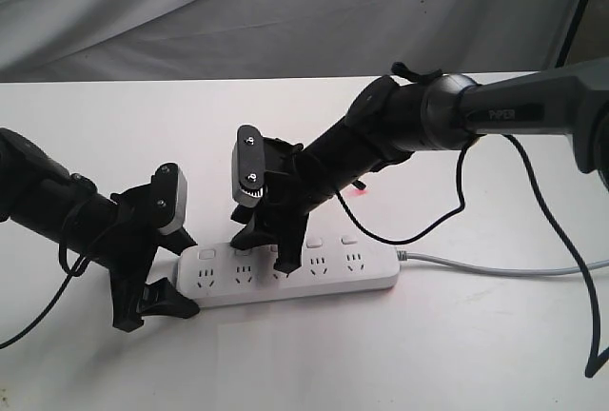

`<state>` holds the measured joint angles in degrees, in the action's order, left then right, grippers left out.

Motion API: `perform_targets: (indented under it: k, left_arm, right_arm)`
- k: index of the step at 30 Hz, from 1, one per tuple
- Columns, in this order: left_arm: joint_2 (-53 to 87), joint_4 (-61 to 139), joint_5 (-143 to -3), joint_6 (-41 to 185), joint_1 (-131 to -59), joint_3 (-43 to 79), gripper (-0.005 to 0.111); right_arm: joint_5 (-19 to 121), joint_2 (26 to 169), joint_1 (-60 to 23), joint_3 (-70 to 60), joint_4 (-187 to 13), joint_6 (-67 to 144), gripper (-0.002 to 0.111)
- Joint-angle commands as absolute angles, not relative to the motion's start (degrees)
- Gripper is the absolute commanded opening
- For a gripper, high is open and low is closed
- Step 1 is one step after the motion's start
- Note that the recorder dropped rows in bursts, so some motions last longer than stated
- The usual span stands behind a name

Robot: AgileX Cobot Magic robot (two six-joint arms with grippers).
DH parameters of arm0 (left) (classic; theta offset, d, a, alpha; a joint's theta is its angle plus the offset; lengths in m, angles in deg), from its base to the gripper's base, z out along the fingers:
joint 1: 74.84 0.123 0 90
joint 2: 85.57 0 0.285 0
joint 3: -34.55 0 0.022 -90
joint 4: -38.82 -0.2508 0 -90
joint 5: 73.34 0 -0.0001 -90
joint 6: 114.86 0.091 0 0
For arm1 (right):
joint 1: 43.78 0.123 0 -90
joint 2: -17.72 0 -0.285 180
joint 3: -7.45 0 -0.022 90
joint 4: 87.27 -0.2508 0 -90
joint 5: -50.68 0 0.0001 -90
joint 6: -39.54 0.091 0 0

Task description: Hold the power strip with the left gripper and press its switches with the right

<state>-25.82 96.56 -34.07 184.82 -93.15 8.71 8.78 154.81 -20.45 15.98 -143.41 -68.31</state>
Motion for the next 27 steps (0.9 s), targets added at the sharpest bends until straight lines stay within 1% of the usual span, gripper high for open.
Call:
perform_targets:
  k: [1, 5, 14, 21, 27]
  left_arm:
    - [-25.89, 96.90, -34.09, 185.03, -93.49, 9.02, 0.057]
    - [-25.89, 96.90, -34.09, 185.03, -93.49, 9.02, 0.057]
    - [-25.89, 96.90, -34.09, 185.03, -93.49, 9.02, 0.057]
    - [-25.89, 96.90, -34.09, 185.03, -93.49, 9.02, 0.057]
    - [-25.89, 96.90, -34.09, 185.03, -93.49, 9.02, 0.057]
  right_arm:
    - [9.38, 156.99, -20.37, 14.23, -139.17, -68.72, 0.037]
    - [9.06, 155.71, -20.37, 14.23, -141.44, -68.72, 0.037]
    - [7.89, 147.61, -20.71, 14.23, -143.59, -67.73, 0.037]
    - [3.42, 145.65, -24.62, 13.61, -140.30, -63.79, 0.037]
    - [7.81, 145.88, -25.28, 9.23, -140.96, -66.51, 0.037]
